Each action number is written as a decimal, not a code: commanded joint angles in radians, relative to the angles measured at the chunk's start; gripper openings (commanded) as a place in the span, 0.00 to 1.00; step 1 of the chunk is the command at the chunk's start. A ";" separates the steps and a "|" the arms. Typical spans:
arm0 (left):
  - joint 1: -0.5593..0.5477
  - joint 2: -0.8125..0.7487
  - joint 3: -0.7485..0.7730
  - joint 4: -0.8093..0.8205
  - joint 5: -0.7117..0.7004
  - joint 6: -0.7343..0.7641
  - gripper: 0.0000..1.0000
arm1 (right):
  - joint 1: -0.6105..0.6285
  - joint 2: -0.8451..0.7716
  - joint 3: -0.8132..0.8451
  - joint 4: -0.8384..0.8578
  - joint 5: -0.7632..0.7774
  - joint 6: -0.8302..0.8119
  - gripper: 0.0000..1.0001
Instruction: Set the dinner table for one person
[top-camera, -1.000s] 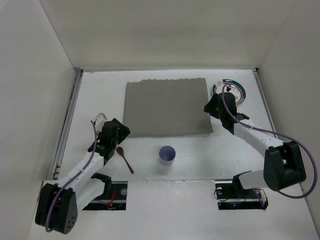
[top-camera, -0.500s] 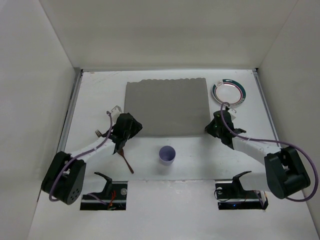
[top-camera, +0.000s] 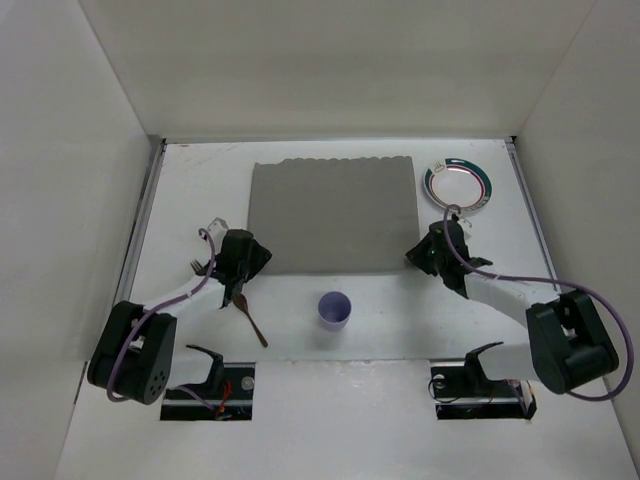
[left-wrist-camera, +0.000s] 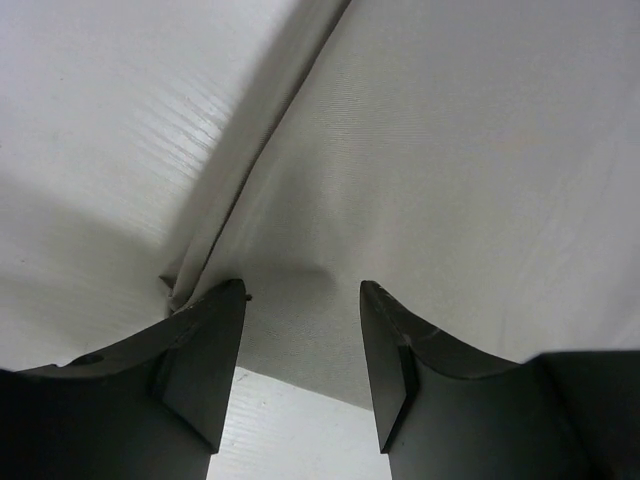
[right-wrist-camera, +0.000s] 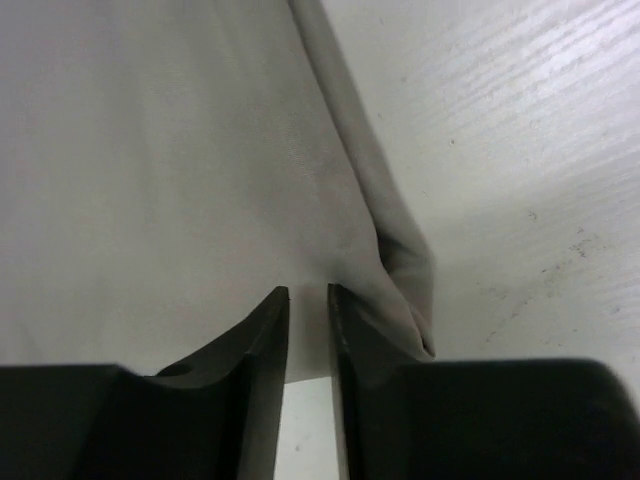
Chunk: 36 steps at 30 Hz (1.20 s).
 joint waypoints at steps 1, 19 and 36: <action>-0.041 -0.078 -0.003 0.000 -0.010 0.034 0.48 | -0.011 -0.126 0.022 0.057 0.000 -0.067 0.30; -0.273 -0.097 -0.014 0.357 -0.087 0.265 0.54 | -0.522 0.322 0.346 0.230 -0.098 0.008 0.55; -0.184 -0.003 -0.035 0.473 -0.023 0.239 0.54 | -0.539 0.577 0.445 0.291 -0.147 0.164 0.10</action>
